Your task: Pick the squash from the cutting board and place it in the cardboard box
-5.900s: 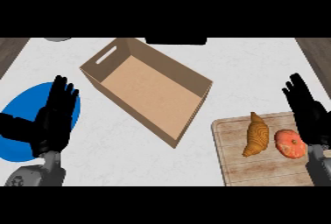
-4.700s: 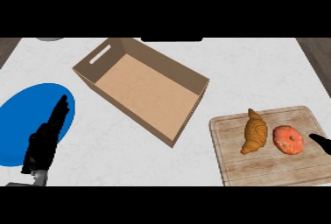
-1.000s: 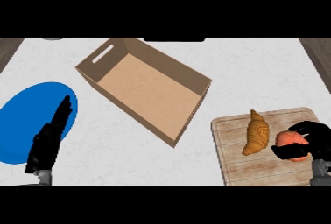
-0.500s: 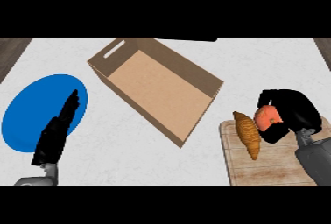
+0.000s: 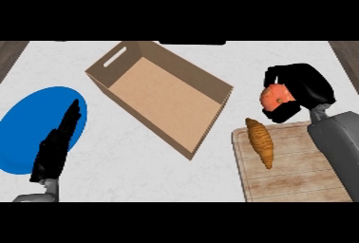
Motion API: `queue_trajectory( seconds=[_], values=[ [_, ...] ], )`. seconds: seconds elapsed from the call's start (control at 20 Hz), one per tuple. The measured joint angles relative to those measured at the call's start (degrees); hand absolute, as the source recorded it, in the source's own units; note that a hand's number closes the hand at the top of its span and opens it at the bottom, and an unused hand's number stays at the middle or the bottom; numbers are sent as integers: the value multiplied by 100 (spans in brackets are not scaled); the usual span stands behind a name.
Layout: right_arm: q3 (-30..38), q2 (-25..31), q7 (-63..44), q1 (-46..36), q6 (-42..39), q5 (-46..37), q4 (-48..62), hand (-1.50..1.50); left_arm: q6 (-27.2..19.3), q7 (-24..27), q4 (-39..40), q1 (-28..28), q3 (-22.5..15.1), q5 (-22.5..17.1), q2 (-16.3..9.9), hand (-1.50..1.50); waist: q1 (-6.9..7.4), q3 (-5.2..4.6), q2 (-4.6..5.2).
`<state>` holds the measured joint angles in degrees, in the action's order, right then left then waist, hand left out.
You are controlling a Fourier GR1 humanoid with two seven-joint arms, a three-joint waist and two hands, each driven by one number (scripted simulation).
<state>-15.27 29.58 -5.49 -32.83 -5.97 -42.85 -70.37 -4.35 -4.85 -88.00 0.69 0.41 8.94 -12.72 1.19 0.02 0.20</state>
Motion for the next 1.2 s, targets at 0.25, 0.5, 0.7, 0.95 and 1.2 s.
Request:
queue_trajectory(
  seconds=[0.25,0.5,0.7,0.95,1.2],
  values=[
    [535,-298,660,-208,-99,935,-387,150,19,-12,10,-23,79,-20,-42,0,-68,0,-23],
    [780,-675,787,-556,-449,1607,-786,150,-63,-59,23,39,18,76,67,0,-90,-1,-27],
    [784,-1096,394,-986,-650,1807,-1017,150,-20,-16,83,41,87,58,52,0,-84,-4,-28],
    [806,-1523,-211,-1721,-829,1787,-897,150,31,95,101,-10,155,59,56,0,-71,-6,-25],
    [753,-2003,-460,-2453,-681,1496,-115,150,80,-32,-15,4,119,91,98,0,-40,-6,-16]
  ],
)
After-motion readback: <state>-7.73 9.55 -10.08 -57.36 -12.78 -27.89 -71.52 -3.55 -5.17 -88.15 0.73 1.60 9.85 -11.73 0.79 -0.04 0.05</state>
